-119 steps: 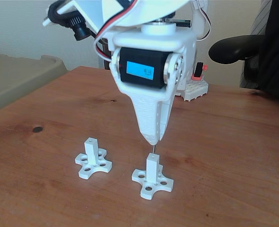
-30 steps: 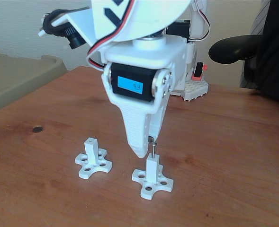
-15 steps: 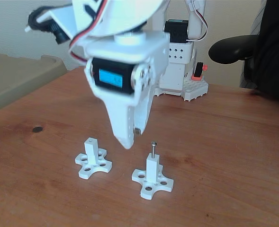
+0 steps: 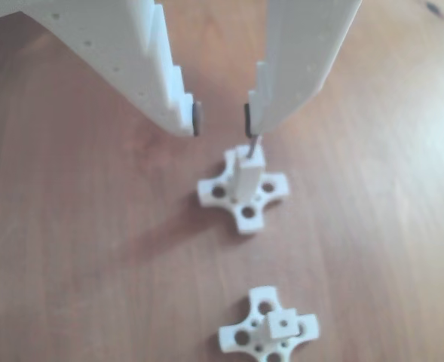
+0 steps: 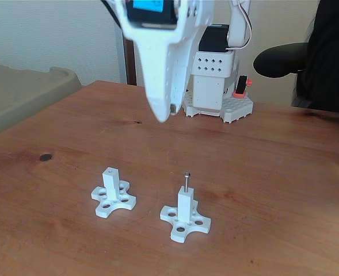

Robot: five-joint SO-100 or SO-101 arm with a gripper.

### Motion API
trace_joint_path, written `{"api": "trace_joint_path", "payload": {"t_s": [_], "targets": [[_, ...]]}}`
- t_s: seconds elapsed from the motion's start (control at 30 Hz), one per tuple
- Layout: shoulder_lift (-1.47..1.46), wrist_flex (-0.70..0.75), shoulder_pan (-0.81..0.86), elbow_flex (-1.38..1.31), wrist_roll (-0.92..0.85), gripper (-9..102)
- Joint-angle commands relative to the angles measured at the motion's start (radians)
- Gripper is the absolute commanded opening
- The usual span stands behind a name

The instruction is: Grab the screw and set it in the hole.

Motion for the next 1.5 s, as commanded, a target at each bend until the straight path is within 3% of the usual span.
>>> {"api": "trace_joint_path", "payload": {"t_s": [0.0, 0.07, 0.53, 0.93, 1.3, 1.47], "targets": [[0.198, -0.031, 0.005, 0.071, -0.018, 0], [0.268, -0.038, 0.009, 0.14, -0.034, -4], [0.673, -0.252, 0.052, 0.709, -0.071, -4], [0.833, -0.382, 0.078, 0.969, -0.081, -4], [1.118, -0.373, 0.086, 1.166, -0.084, -4], [1.304, -0.301, 0.091, 1.238, -0.091, -4]]}}
